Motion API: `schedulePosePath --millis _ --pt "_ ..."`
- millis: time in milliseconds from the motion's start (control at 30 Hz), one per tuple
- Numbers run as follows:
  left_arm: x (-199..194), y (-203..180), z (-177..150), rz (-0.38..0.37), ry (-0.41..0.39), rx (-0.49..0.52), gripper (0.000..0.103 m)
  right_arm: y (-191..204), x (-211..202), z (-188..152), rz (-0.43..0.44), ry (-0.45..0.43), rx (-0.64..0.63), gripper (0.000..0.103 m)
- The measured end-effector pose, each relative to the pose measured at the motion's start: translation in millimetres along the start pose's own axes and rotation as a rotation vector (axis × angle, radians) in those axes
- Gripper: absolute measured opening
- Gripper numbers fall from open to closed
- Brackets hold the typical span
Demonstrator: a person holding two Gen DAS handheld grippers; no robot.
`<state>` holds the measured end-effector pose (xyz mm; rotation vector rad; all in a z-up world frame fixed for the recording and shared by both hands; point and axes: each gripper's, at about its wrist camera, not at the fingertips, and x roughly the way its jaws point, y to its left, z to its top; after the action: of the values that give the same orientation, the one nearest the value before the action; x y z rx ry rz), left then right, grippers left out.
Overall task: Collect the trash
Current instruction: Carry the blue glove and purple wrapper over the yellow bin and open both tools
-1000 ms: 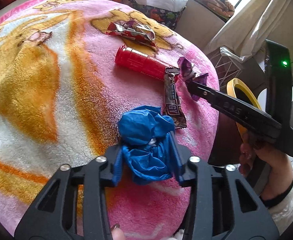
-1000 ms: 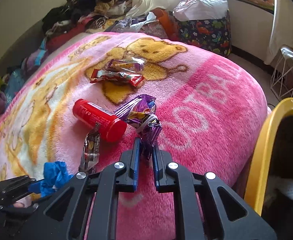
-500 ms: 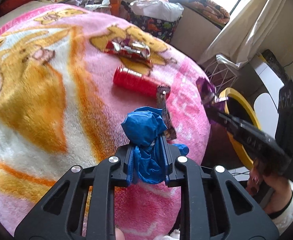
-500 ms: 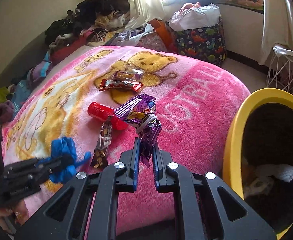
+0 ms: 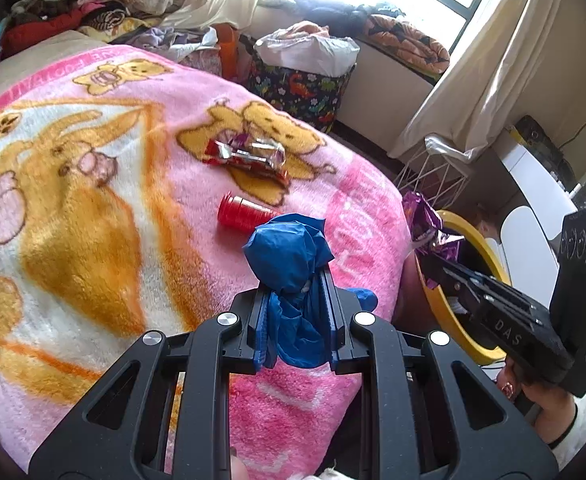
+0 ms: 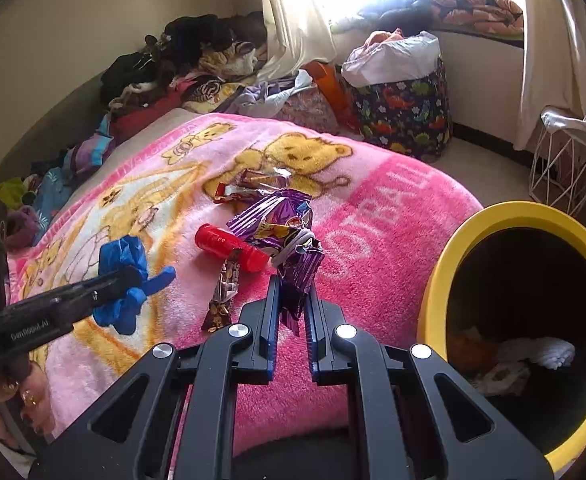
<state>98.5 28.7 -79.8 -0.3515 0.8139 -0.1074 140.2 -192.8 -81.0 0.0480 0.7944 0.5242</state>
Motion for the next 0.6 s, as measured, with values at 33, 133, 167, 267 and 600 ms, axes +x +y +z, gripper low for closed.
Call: schedulePosePath --millis 33,133,167,267,600 --pt "-1 -1 1 -0.001 -0.003 0.001 0.016 -1 -2 0 0.000 -0.003 0.000 0.011" --pt "-5 -6 1 -0.005 -0.013 0.005 0.016 -2 -8 0 -0.001 -0.013 0.000 0.011" --pt "-6 -8 1 -0.006 -0.016 0.008 0.016 -3 -11 0 -0.001 -0.018 0.001 0.011" --pt "-9 -15 1 -0.013 -0.021 0.019 0.016 -5 -18 -1 -0.002 -0.031 0.004 0.011" --pt "-9 -39 1 -0.042 -0.028 0.055 0.016 -15 -38 -3 -0.011 -0.063 0.027 0.011"
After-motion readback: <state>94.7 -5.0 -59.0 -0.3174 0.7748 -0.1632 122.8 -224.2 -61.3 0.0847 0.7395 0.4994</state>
